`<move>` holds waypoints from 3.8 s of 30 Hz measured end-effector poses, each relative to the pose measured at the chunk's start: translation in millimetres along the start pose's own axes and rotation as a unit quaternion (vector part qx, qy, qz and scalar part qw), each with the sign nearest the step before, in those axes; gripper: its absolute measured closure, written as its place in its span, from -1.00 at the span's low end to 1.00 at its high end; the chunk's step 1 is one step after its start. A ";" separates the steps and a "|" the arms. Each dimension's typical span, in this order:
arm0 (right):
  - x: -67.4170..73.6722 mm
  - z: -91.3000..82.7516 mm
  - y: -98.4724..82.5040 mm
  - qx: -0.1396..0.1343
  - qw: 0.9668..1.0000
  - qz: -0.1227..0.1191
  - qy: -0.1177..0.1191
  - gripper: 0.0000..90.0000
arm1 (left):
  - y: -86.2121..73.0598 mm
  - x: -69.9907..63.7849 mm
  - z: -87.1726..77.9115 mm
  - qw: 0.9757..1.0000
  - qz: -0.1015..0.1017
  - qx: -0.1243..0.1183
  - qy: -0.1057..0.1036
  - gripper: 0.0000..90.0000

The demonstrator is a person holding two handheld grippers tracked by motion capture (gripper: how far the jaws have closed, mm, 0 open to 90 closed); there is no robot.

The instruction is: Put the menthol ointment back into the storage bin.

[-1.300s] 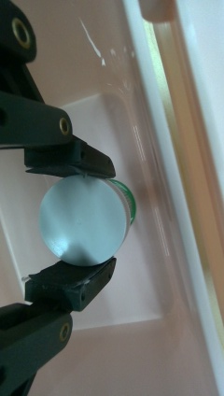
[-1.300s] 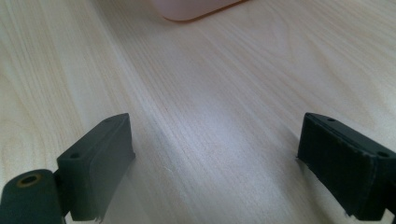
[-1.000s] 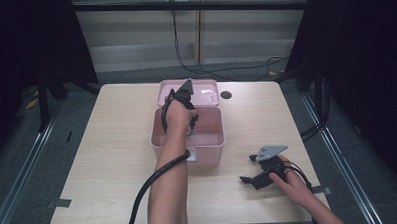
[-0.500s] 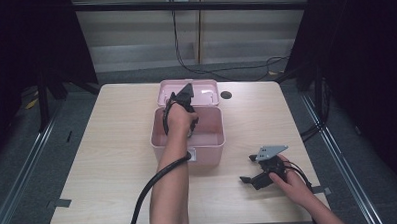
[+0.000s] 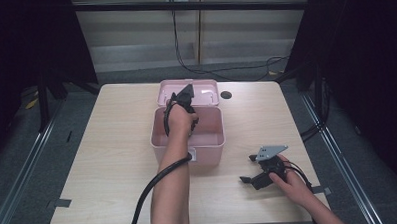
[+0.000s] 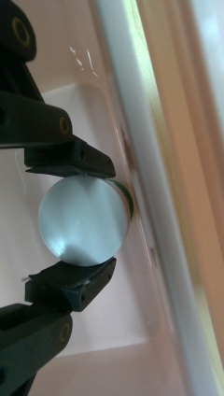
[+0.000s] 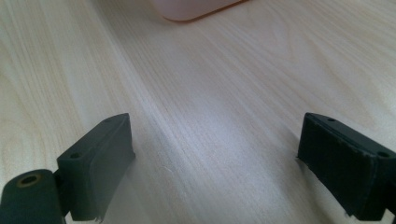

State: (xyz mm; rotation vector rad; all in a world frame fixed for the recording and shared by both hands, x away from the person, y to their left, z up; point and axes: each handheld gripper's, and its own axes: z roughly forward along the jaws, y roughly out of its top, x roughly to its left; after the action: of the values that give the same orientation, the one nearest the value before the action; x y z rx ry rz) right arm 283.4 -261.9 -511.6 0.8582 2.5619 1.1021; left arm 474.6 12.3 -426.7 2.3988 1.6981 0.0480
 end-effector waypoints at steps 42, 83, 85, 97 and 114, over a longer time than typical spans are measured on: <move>0.0 0.0 0.0 0.000 1.000 0.000 0.000 -0.78 | -3.7 5.6 -2.1 1.000 0.001 0.001 -0.009 -0.05; -0.1 0.0 0.0 0.000 1.000 0.000 0.000 -0.78 | -14.1 9.9 -49.7 0.999 0.046 0.016 -0.021 -0.51; 0.0 0.0 0.0 0.000 1.000 0.000 0.000 -0.78 | -14.7 9.6 -51.8 0.999 0.047 0.011 -0.024 -0.54; 0.0 0.0 0.0 0.000 1.000 0.000 0.000 -0.78 | -18.4 7.8 -62.5 0.998 0.064 0.008 -0.029 -0.55; 0.0 0.0 0.0 0.000 1.000 0.000 0.000 -0.78 | -27.8 5.5 -77.0 0.992 0.118 0.008 -0.037 -0.55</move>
State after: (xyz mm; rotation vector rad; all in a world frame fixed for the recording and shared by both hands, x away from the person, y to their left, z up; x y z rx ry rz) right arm 283.4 -261.9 -511.7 0.8589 2.5616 1.1020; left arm 439.6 37.5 -356.8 2.5678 1.3812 -0.0185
